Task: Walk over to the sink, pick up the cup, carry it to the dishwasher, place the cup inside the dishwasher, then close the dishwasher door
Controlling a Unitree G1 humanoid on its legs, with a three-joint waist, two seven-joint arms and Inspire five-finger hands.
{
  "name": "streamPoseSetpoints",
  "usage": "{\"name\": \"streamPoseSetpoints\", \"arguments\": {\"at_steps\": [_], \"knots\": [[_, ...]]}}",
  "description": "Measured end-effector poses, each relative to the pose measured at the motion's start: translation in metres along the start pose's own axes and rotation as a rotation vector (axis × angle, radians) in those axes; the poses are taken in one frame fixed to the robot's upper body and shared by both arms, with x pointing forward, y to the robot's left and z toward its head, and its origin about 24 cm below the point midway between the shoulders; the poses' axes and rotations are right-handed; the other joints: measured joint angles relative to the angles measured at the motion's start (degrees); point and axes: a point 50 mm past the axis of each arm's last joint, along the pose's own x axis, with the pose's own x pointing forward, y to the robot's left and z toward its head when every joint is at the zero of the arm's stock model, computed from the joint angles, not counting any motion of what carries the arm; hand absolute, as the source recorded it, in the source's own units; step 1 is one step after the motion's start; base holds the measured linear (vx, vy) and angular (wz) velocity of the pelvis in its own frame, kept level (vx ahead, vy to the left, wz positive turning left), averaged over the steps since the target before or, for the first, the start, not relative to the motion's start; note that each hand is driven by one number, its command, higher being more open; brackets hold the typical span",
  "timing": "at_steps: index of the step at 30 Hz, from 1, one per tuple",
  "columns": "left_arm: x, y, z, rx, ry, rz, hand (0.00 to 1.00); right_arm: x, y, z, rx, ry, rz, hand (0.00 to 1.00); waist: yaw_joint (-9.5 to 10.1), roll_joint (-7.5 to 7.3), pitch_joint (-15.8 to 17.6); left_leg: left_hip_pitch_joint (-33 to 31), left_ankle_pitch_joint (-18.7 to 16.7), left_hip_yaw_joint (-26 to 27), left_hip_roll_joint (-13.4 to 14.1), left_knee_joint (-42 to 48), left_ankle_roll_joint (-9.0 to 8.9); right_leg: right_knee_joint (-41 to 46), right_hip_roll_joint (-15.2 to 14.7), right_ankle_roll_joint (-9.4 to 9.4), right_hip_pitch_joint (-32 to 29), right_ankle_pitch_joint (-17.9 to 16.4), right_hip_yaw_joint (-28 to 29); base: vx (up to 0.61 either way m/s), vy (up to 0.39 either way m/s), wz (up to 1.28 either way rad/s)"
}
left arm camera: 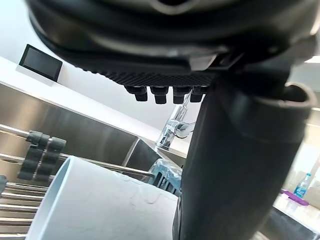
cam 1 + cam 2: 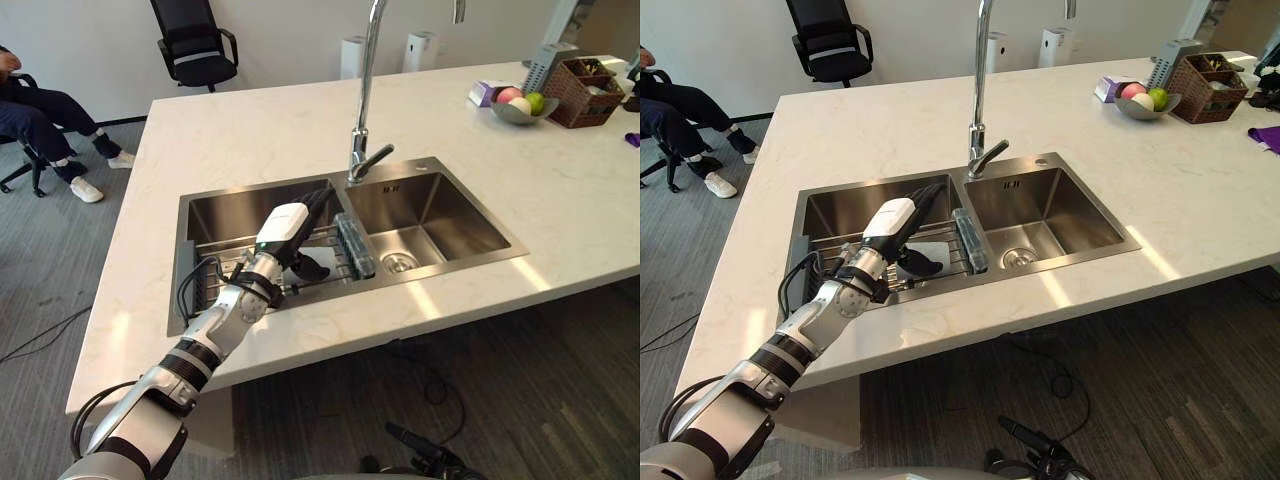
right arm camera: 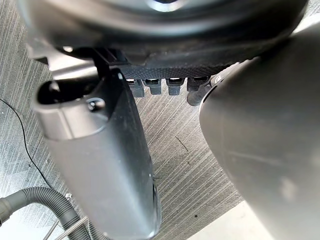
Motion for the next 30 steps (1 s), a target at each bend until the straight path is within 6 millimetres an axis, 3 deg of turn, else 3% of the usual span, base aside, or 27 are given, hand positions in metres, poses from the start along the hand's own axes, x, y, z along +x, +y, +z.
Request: {"name": "streamPoseSetpoints", "arguments": {"at_steps": [5, 13, 21, 30], "knots": [[0.007, -0.001, -0.005, 0.098, 0.04, -0.085, 1.0, 0.0, 0.001, 0.001, -0.001, -0.002, 0.008, 1.0, -0.45, 0.01, 0.0, -0.31, 0.0, 0.46, -0.06, -0.01, 0.0, -0.03, 0.0, -0.1, -0.57, 0.11, 0.46, -0.02, -0.011, -0.05], [0.019, 0.003, 0.0, 0.241, 0.016, -0.413, 1.0, 0.0, 0.002, 0.003, -0.003, -0.007, 0.022, 1.0, -1.92, 0.39, -0.05, -0.8, -0.08, 1.25, -0.06, -0.01, -0.11, -0.04, 0.12, -0.08, -1.42, 0.36, 0.98, -0.01, -0.012, -0.05], [0.019, 0.007, -0.003, 0.254, 0.028, -0.459, 1.0, -0.001, -0.004, 0.006, -0.019, -0.012, 0.028, 1.0, -2.67, 2.2, -0.28, -1.03, -0.1, 1.3, -0.14, 0.0, -0.14, -0.06, 0.04, 0.04, -1.67, 0.61, 1.15, -0.01, -0.005, 0.0], [0.019, 0.007, -0.004, 0.26, 0.037, -0.463, 1.0, -0.002, -0.008, 0.006, -0.03, 0.004, 0.021, 1.0, -2.84, 2.71, -0.15, -1.05, -0.09, 1.37, -0.18, 0.0, -0.13, -0.1, 0.02, 0.05, -1.72, 0.73, 1.39, -0.02, -0.006, 0.0]]}}
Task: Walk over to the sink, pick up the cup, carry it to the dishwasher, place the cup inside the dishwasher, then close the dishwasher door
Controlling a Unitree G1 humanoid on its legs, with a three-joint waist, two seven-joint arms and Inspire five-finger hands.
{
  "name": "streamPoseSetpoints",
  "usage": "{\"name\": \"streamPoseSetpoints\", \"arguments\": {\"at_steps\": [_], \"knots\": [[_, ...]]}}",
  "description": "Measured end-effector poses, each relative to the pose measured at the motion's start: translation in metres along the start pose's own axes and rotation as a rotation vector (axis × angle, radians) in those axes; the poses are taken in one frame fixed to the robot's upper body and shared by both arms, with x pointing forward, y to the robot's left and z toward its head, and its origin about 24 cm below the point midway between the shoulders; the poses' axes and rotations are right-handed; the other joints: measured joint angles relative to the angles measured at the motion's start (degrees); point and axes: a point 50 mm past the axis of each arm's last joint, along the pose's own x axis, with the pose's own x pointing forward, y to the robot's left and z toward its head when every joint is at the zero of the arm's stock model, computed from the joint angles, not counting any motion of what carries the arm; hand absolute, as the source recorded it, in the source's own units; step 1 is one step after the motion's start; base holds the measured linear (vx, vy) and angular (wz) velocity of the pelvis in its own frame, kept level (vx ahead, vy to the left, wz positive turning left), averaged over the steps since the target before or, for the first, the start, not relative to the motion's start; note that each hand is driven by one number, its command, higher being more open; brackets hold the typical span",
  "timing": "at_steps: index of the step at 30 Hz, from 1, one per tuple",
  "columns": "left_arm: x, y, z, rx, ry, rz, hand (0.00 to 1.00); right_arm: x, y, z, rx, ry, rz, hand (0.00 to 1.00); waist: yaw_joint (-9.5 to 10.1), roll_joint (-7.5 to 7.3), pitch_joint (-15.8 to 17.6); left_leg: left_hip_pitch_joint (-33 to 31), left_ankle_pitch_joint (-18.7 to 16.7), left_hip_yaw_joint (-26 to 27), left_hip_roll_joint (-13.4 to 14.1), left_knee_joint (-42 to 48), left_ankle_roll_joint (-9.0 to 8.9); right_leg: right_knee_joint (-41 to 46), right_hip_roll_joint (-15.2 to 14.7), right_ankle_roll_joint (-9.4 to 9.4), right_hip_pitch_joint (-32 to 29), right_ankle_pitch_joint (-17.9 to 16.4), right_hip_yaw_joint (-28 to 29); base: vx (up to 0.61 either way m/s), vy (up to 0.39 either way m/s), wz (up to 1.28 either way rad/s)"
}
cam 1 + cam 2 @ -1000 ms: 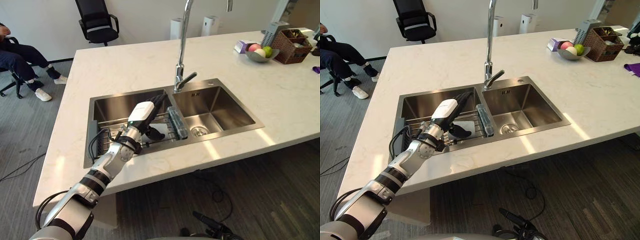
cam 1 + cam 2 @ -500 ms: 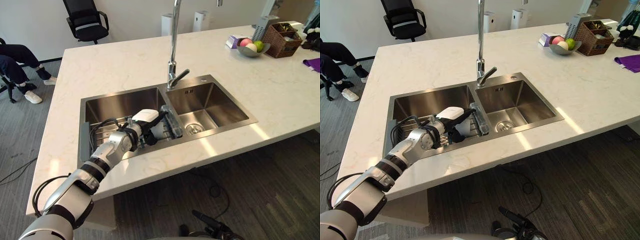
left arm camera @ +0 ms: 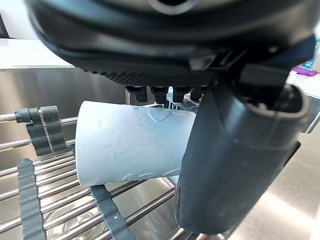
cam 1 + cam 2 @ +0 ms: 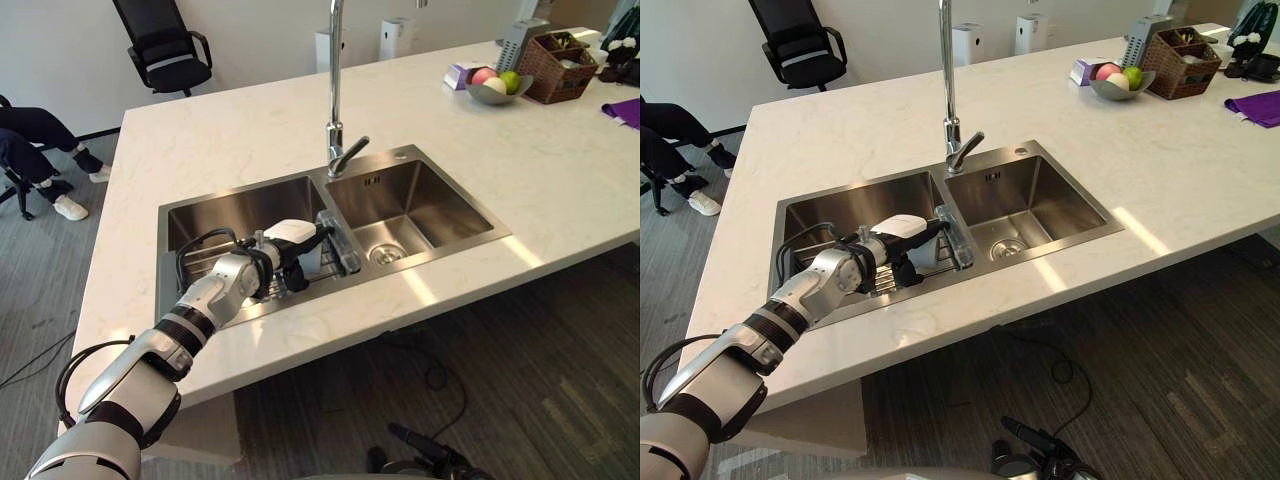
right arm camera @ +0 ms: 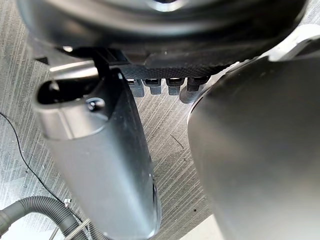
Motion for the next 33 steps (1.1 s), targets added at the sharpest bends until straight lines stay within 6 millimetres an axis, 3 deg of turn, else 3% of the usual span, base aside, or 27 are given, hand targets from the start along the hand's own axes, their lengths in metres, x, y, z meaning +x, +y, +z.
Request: {"name": "streamPoseSetpoints", "arguments": {"at_steps": [6, 15, 24, 25, 33], "knots": [[0.003, -0.001, 0.0, -0.038, 0.03, 0.005, 1.0, 0.0, -0.001, 0.0, -0.009, 0.014, 0.002, 1.0, 0.01, 0.3, -0.09, 0.02, 0.0, 0.06, -0.03, 0.0, 0.0, -0.08, -0.02, -0.02, 0.01, 0.06, 0.08, 0.0, 0.0, 0.0], [0.006, -0.008, -0.014, -0.244, 0.122, 0.009, 1.0, -0.001, -0.003, 0.001, -0.012, 0.023, -0.003, 1.0, -0.04, 0.89, -0.33, 0.12, 0.0, 0.22, 0.1, 0.0, 0.01, -0.3, 0.15, -0.07, 0.03, 0.09, 0.27, 0.0, 0.0, 0.0], [0.006, -0.007, -0.019, -0.289, 0.154, -0.026, 1.0, -0.001, -0.003, 0.001, -0.018, 0.034, -0.004, 1.0, -0.08, 0.94, -0.4, 0.49, -0.02, 0.31, 0.18, -0.02, 0.02, -0.34, 0.26, -0.07, 0.36, 0.08, 0.3, 0.0, 0.0, 0.0], [0.006, -0.006, -0.019, -0.285, 0.156, -0.035, 0.0, -0.001, -0.003, 0.001, -0.032, 0.037, -0.003, 1.0, -0.09, 0.93, -0.43, 0.51, -0.02, 0.32, 0.18, -0.02, 0.02, -0.35, 0.26, -0.07, 0.36, 0.08, 0.3, 0.0, 0.0, 0.0], [0.008, -0.005, -0.024, -0.237, 0.189, -0.117, 0.0, -0.001, -0.002, 0.001, -0.04, 0.044, -0.001, 1.0, -0.47, 0.84, -0.68, 0.55, -0.02, 0.33, 0.25, -0.02, 0.02, -0.36, 0.37, -0.07, 0.38, 0.08, 0.28, 0.0, 0.0, 0.0]]}}
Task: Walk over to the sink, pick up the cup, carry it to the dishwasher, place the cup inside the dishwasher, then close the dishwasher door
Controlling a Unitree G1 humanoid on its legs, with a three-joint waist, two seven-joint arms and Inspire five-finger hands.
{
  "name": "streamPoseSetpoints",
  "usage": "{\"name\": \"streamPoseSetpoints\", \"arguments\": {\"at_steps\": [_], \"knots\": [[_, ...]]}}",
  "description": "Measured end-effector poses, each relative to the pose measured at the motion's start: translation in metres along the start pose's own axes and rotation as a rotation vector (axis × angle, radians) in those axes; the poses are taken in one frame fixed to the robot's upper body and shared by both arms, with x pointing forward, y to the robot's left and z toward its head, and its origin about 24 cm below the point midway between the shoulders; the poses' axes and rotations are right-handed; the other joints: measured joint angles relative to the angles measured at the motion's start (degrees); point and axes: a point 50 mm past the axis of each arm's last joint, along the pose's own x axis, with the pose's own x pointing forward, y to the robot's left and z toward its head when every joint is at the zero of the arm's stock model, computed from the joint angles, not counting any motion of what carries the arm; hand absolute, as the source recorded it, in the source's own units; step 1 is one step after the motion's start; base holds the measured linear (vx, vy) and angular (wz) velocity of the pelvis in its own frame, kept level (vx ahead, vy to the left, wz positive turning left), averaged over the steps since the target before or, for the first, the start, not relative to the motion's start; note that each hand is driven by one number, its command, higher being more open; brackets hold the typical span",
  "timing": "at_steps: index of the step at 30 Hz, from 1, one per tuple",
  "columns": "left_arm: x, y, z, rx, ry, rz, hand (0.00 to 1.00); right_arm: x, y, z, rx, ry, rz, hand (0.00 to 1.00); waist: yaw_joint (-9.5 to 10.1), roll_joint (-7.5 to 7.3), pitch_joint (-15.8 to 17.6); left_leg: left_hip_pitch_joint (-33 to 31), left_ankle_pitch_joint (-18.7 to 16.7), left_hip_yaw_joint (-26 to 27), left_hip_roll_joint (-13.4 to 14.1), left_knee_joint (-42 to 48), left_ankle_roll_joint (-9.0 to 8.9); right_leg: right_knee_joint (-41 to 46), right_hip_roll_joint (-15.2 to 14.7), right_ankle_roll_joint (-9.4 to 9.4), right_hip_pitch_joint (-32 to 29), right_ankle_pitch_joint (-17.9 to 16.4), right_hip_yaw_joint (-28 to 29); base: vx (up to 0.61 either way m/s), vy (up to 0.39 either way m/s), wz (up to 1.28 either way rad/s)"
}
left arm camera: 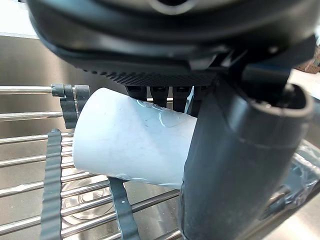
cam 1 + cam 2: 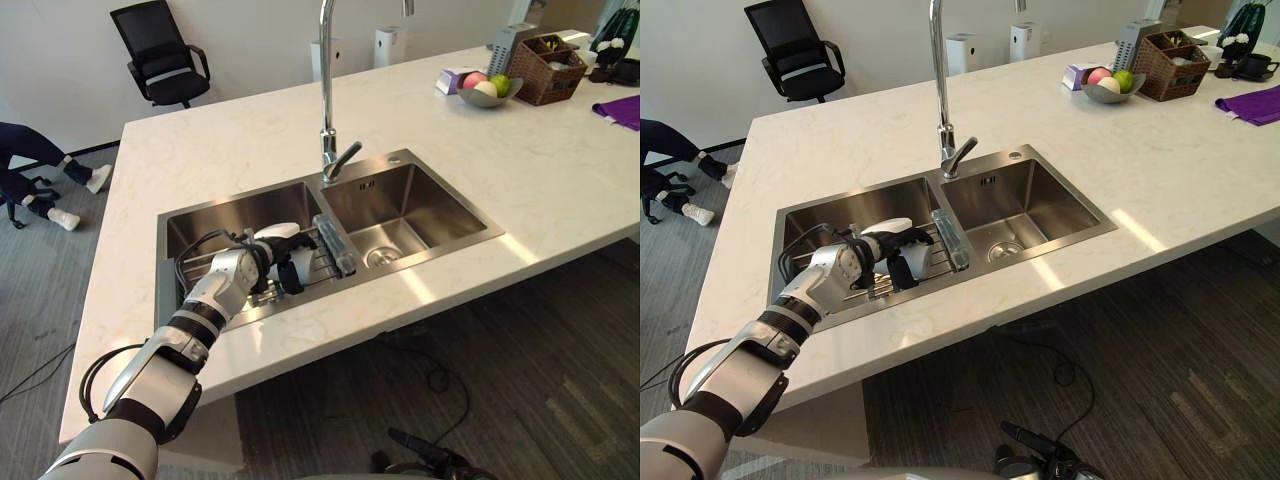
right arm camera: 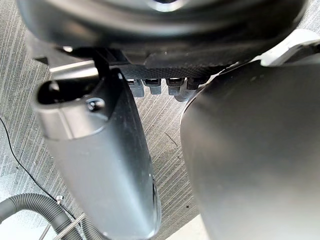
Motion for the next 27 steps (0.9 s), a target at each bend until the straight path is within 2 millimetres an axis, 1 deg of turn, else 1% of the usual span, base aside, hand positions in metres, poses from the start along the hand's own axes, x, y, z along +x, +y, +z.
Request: {"name": "streamPoseSetpoints", "arguments": {"at_steps": [3, 9, 15, 18, 21, 23, 24, 25, 27], "knots": [[0.0, 0.0, -0.006, 0.019, 0.024, -0.008, 0.0, 0.0, 0.0, 0.0, -0.015, 0.006, 0.0, 1.0, -0.1, -0.07, -0.05, 0.01, -0.01, 0.0, 0.0, 0.0, 0.0, 0.0, 0.0, 0.0, 0.0, 0.0, 0.01, 0.0, 0.0, 0.0], [0.002, -0.004, -0.011, 0.056, 0.019, 0.043, 0.0, 0.0, 0.0, 0.0, -0.018, 0.008, 0.001, 1.0, -0.09, -0.13, -0.03, -0.05, -0.01, -0.06, 0.01, 0.0, 0.01, -0.01, 0.0, 0.01, -0.02, 0.0, 0.02, 0.0, 0.0, 0.0], [0.002, -0.013, -0.014, 0.027, -0.016, 0.112, 0.0, 0.0, 0.0, 0.0, -0.018, 0.008, 0.0, 1.0, -0.05, -0.16, -0.01, -0.07, -0.01, -0.09, 0.0, 0.01, 0.01, 0.0, -0.02, 0.01, -0.02, 0.0, -0.02, 0.0, 0.0, 0.0], [0.0, -0.018, -0.017, -0.1, -0.058, 0.166, 0.0, 0.0, 0.0, 0.0, -0.017, 0.009, 0.0, 1.0, 0.15, -0.24, 0.04, -0.2, 0.0, -0.21, 0.0, 0.01, 0.02, 0.01, -0.02, 0.01, -0.08, 0.0, -0.1, 0.0, 0.0, 0.0], [-0.007, -0.017, -0.014, -0.32, -0.147, 0.258, 0.0, 0.0, -0.001, -0.002, -0.013, 0.01, -0.001, 1.0, 0.7, -0.47, 0.19, -0.35, 0.0, -0.43, 0.0, 0.0, 0.02, 0.29, -0.05, 0.01, -0.11, 0.01, -0.48, 0.0, 0.0, 0.04], [-0.021, -0.011, -0.009, -0.483, -0.249, 0.368, 0.0, 0.0, -0.002, -0.004, -0.007, 0.007, -0.002, 1.0, 1.27, -0.77, 0.39, -0.4, 0.0, -0.55, 0.01, 0.0, 0.03, 0.34, -0.05, 0.02, -0.09, 0.02, -0.64, 0.0, 0.0, 0.02], [-0.032, -0.002, -0.005, -0.577, -0.335, 0.453, 0.0, 0.0, -0.004, -0.006, 0.001, 0.008, -0.007, 1.0, 2.17, -1.22, 0.67, -0.4, 0.03, -0.63, 0.02, 0.02, 0.05, 0.34, -0.04, 0.02, -0.03, 0.03, -0.72, 0.0, 0.0, 0.03], [-0.038, 0.0, -0.003, -0.608, -0.369, 0.486, 0.0, 0.0, -0.005, -0.007, 0.004, 0.009, -0.011, 1.0, 2.5, -1.36, 0.66, -0.41, 0.04, -0.71, 0.02, 0.03, 0.07, 0.35, -0.04, 0.02, -0.01, 0.02, -0.78, 0.0, 0.0, 0.06], [-0.053, 0.007, 0.001, -0.695, -0.464, 0.589, 0.0, -0.001, -0.01, -0.013, 0.03, 0.009, -0.025, 1.0, 4.01, -1.56, 0.56, -0.1, 0.04, -1.07, 0.02, 0.06, 0.08, 0.34, -0.08, 0.03, 0.47, 0.02, -1.04, 0.0, 0.0, 0.08]]}}
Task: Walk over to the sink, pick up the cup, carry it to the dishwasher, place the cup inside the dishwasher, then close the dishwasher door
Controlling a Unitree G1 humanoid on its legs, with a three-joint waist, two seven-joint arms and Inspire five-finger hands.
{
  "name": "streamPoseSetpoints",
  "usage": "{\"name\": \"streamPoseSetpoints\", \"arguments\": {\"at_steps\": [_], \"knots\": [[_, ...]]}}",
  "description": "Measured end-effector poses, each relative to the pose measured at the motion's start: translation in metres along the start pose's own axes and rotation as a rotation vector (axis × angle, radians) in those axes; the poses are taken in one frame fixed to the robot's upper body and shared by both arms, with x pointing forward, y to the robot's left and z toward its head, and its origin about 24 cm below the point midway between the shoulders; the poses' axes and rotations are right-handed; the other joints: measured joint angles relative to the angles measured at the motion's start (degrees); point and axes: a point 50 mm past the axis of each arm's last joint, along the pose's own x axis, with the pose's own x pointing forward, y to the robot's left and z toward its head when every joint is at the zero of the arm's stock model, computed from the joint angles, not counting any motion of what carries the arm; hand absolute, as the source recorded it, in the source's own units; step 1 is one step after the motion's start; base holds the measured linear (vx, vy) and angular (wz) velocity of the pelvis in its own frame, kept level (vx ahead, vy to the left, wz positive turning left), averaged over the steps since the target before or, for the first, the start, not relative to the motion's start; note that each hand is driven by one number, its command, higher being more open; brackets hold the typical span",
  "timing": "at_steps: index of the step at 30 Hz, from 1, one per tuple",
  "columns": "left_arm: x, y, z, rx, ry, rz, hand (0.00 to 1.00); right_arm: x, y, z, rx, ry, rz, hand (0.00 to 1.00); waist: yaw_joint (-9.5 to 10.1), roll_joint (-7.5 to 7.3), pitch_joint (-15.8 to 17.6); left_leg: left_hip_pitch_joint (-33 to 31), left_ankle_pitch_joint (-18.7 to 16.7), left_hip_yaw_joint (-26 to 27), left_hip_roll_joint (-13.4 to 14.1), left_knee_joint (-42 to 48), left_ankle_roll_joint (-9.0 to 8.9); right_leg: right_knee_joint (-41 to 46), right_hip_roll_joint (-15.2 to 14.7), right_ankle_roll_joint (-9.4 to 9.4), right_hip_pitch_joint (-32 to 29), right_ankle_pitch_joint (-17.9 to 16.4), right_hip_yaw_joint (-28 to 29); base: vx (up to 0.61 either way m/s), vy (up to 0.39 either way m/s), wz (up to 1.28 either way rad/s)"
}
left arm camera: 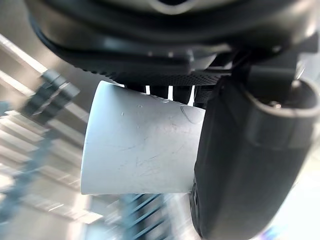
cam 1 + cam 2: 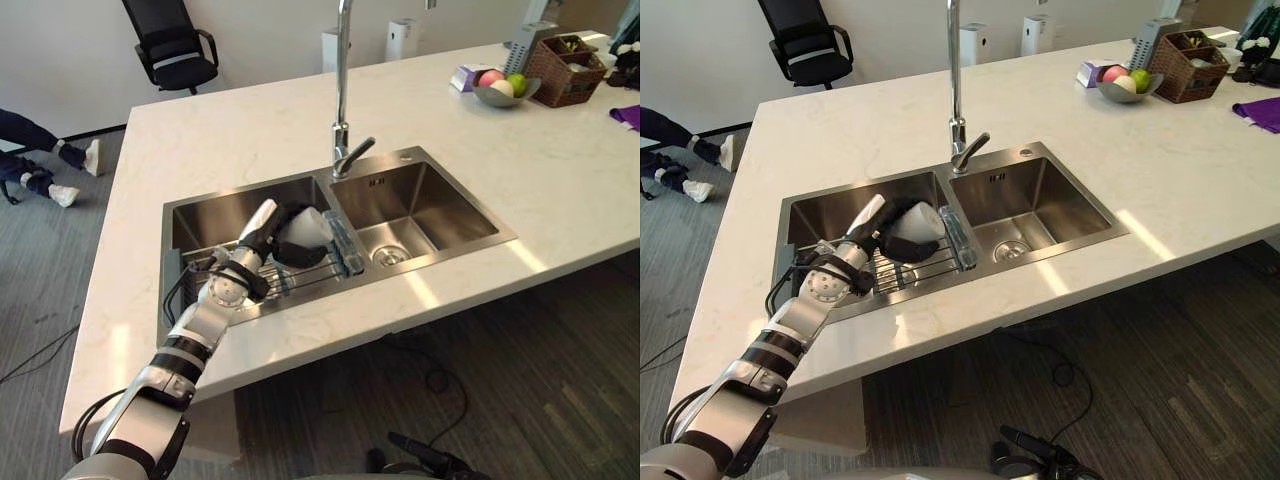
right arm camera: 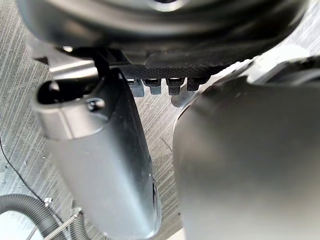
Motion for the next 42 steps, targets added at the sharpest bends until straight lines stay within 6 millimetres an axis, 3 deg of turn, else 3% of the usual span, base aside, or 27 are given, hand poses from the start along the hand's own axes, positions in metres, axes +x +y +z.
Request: {"name": "streamPoseSetpoints", "arguments": {"at_steps": [3, 8, 11, 15, 20, 26, 30, 33, 36, 40, 41, 42], "knots": [[-0.009, 0.011, 0.011, -0.102, -0.094, 0.115, 0.0, -0.001, -0.005, -0.006, 0.022, -0.003, -0.01, 1.0, 1.65, -0.42, -0.25, 0.28, 0.03, -0.63, -0.07, 0.29, 0.06, -0.02, -0.21, 0.02, 0.66, -0.02, -0.36, -0.04, -0.007, 0.11], [-0.025, 0.022, 0.007, -0.307, -0.109, 0.254, 0.0, 0.0, -0.006, -0.011, 0.046, -0.003, -0.013, 1.0, 2.59, -1.15, -0.43, 0.34, 0.19, -1.41, -0.32, 0.35, 0.29, -0.29, -0.57, 0.07, 1.08, -0.11, -0.93, -0.07, -0.014, 0.07], [-0.041, 0.017, 0.01, -0.433, -0.137, 0.307, 0.0, -0.001, -0.008, -0.015, 0.058, 0.006, -0.026, 1.0, 2.89, -1.6, -0.61, -0.12, 0.35, -2.5, -0.54, 0.23, 0.49, -0.31, -0.87, 0.25, 1.07, -0.25, -1.87, -0.04, -0.012, 0.16], [-0.057, 0.014, 0.025, -0.508, -0.207, 0.336, 0.0, -0.002, -0.02, -0.023, 0.057, 0.049, -0.144, 1.0, 4.68, -1.99, -0.83, -0.48, 0.35, -2.76, -0.8, 0.14, 0.54, -0.12, -1.15, 0.12, 0.84, -0.17, -1.97, 0.0, 0.0, 0.05], [-0.065, 0.038, 0.048, -0.601, -0.342, 0.422, 0.0, -0.003, -0.026, -0.034, 0.124, 0.079, -0.209, 1.0, 5.88, -2.25, -0.95, -0.65, 0.46, -3.4, -1.01, 0.42, 1.02, -0.01, -1.43, 0.25, 1.11, -0.26, -2.44, 0.01, -0.004, 0.06], [-0.071, 0.04, 0.054, -0.62, -0.369, 0.437, 0.0, -0.003, -0.028, -0.035, 0.143, 0.053, -0.22, 1.0, 6.88, -2.26, -1.07, -1.14, 0.31, -4.48, -1.34, 0.57, 1.3, 0.0, -1.86, 0.62, 1.33, -0.55, -3.21, -0.01, -0.004, 0.11], [-0.088, 0.043, 0.049, -0.613, -0.345, 0.482, 0.0, -0.003, -0.029, -0.036, 0.122, 0.041, -0.224, 1.0, 7.42, -2.18, -1.24, -1.97, 0.14, -5.83, -1.41, 1.08, 1.55, 0.04, -2.03, 0.76, 1.41, -1.03, -3.93, 0.01, -0.011, 0.16], [-0.111, 0.044, 0.035, -0.61, -0.264, 0.552, 0.0, -0.003, -0.03, -0.036, 0.075, 0.038, -0.224, 1.0, 8.32, -2.08, -1.22, -8.11, -3.61, -11.01, -0.65, 10.85, 1.64, 1.5, -2.37, 0.62, 1.39, -2.45, -8.16, 0.04, -0.042, 0.62], [-0.123, 0.04, 0.027, -0.618, -0.208, 0.579, 0.0, -0.004, -0.033, -0.034, 0.043, 0.041, -0.228, 1.0, 9.95, -1.75, -0.8, -10.76, -4.22, -16.22, -0.93, 13.95, 1.51, 3.58, -2.66, -0.1, 1.78, -4.39, -12.53, 0.0, -0.028, 0.96], [-0.154, 0.04, 0.018, -0.534, -0.115, 0.671, 0.0, -0.004, -0.036, -0.027, 0.023, 0.027, -0.223, 1.0, 13.01, -0.6, 0.32, -10.5, 1.35, -25.02, -2.59, 4.68, 0.52, 6.9, -4.42, -0.83, 2.62, -8.16, -23.76, -0.09, -0.063, 1.53], [-0.159, 0.042, 0.021, -0.52, -0.123, 0.693, 0.0, -0.003, -0.035, -0.022, 0.032, 0.016, -0.223, 1.0, 14.01, -0.87, 0.32, -11.65, 0.07, -18.48, -1.34, 3.07, 2.11, 6.14, -5.12, -0.85, 2.5, -8.11, -28.07, -0.15, -0.055, 1.68], [-0.16, 0.044, 0.023, -0.515, -0.138, 0.7, 0.0, -0.003, -0.034, -0.021, 0.043, 0.017, -0.225, 1.0, 14.08, -2.21, 0.74, -13.07, -0.75, -13.29, -0.5, 6.05, 3.69, 5.6, -6.26, -1.19, 2.23, -8.27, -30.5, -0.08, -0.016, 1.76]]}}
